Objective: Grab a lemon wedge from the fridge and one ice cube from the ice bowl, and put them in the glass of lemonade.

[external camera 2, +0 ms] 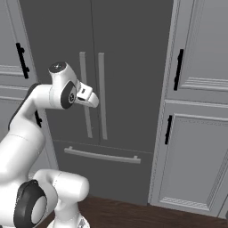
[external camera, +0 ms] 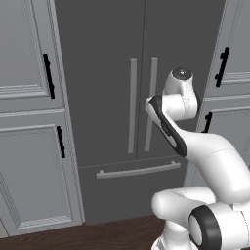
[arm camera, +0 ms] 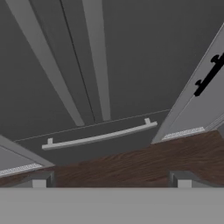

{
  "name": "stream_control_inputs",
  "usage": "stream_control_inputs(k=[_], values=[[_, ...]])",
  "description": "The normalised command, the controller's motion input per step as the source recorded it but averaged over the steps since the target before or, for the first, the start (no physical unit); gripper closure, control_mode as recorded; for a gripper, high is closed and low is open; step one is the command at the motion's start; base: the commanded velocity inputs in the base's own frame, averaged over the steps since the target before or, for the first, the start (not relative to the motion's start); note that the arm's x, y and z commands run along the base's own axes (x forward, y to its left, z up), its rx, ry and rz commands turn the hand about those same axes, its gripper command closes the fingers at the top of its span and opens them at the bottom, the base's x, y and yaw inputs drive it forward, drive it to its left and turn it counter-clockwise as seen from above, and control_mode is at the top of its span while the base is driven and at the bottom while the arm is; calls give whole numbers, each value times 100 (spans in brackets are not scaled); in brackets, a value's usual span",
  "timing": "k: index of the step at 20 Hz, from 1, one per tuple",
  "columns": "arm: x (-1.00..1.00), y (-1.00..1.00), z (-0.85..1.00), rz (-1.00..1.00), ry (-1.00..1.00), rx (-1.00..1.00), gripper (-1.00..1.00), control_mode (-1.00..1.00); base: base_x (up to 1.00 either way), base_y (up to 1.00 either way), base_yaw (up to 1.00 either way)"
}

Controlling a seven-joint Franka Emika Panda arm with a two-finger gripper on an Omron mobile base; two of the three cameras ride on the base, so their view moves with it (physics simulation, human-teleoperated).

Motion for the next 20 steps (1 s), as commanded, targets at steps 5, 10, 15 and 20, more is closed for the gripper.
stream_control_inputs(k=[5,10,15,20], values=[[0,0,0,0,0,0,-100,100,-25,0,0],[0,0,0,0,0,0,-100,100,2,0,0],[0,0,0,0,0,0,-100,100,11,0,0],[1,0,0,0,-2,0,-100,-100,7,0,0]])
